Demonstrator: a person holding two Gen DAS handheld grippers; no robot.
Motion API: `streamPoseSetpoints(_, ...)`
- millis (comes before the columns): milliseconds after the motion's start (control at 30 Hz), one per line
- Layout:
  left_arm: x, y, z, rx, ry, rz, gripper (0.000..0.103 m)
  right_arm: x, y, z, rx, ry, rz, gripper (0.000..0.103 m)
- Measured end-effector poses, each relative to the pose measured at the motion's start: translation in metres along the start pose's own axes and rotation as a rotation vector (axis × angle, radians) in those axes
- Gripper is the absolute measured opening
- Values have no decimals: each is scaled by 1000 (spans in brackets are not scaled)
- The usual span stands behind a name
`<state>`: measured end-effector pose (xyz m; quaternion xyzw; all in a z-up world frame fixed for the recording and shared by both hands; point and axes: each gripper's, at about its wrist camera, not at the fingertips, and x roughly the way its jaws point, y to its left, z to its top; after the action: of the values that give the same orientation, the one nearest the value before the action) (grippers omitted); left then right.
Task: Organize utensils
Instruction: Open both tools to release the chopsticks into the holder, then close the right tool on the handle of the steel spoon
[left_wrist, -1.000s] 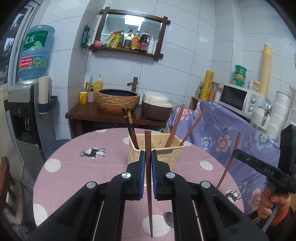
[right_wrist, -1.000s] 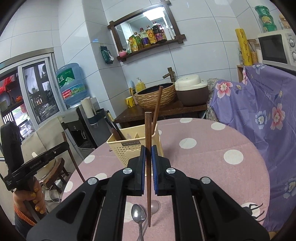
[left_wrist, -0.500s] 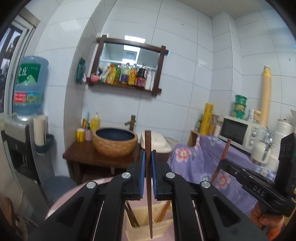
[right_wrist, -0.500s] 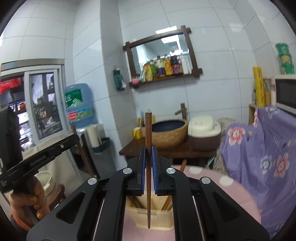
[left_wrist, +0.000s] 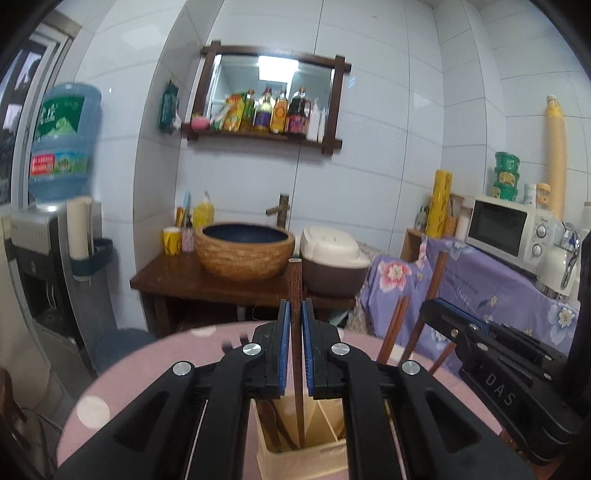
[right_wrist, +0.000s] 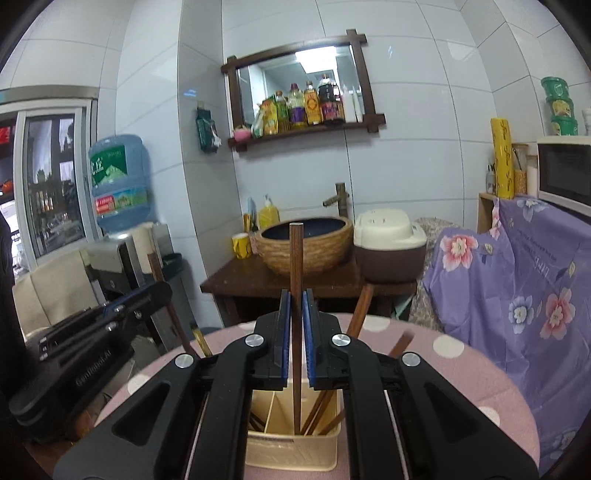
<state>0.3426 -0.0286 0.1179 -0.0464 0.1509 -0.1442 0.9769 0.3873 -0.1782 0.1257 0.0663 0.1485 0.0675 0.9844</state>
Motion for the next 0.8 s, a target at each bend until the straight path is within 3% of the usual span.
streamPoseSetpoints(367,16,14,-32,-34,113,-8,9,3,2,-32,-55,23,-21,9)
streamPoseSetpoints(433,9,14,-35,-43,119,-16,20,-5,0,-38,-61,17,-25,12)
streamPoseSetpoints(500,-3,15,-41,-59,119,-18,46,-15,-2,-43,-55,30,-17,20)
streamPoseSetpoints(600,-21,18,-53,-75,126,-26,50,-33,-8,-59,-34,70,8,32)
streamPoseSetpoints(800,-54,31,-97,-109,211,7,51,-64,-12,-122,-53,263,40,32)
